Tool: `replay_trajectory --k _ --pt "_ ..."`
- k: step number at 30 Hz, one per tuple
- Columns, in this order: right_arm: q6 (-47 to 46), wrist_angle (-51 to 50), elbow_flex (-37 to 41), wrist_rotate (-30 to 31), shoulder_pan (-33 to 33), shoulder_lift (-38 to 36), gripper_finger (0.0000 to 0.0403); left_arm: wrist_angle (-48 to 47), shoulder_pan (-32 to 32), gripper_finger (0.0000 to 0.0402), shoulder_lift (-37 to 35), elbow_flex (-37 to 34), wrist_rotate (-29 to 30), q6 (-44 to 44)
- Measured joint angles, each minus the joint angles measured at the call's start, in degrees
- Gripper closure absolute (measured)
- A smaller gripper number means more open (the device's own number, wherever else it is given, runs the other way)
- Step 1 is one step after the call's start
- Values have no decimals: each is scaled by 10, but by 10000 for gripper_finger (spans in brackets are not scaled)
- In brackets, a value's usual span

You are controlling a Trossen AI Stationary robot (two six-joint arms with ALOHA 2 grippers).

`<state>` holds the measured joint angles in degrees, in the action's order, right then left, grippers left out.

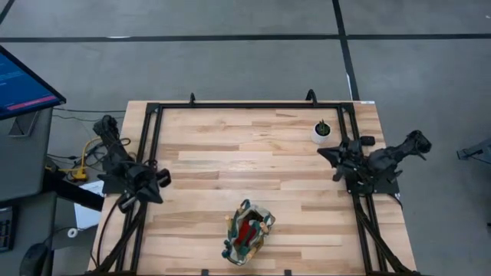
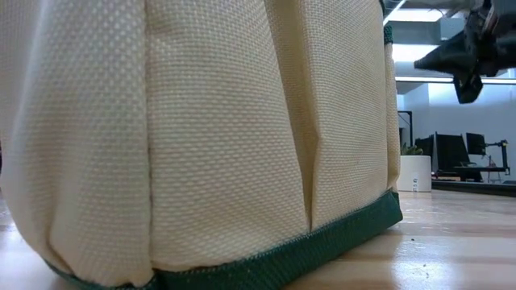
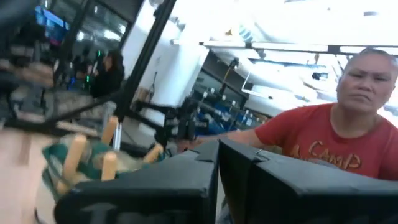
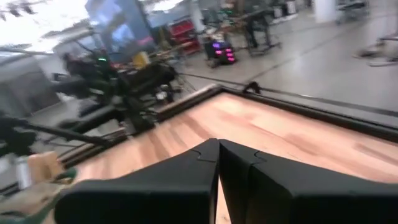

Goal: Pick & Place Garden tools in Gardening bag
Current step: Return to Home Position

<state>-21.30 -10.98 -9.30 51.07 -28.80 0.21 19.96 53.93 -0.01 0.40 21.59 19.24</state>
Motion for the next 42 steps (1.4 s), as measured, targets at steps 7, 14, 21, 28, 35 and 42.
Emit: replay_trajectory --k 7,14,21,28,35,42 --pt "-63 -94 0 32 0 0 398 21 0 399 0 0 -19 -63" --pt "-132 -159 0 30 0 0 401 20 0 399 1 0 -19 -74" --pt "-128 -162 0 30 0 0 397 20 0 396 8 0 -18 -69" --pt "-128 -162 0 30 0 0 398 21 0 398 9 0 -16 -68" --pt "-128 -162 0 30 0 0 397 21 0 398 9 0 -16 -68" --pt "-128 -162 0 30 0 0 397 22 0 398 9 0 -17 -68"
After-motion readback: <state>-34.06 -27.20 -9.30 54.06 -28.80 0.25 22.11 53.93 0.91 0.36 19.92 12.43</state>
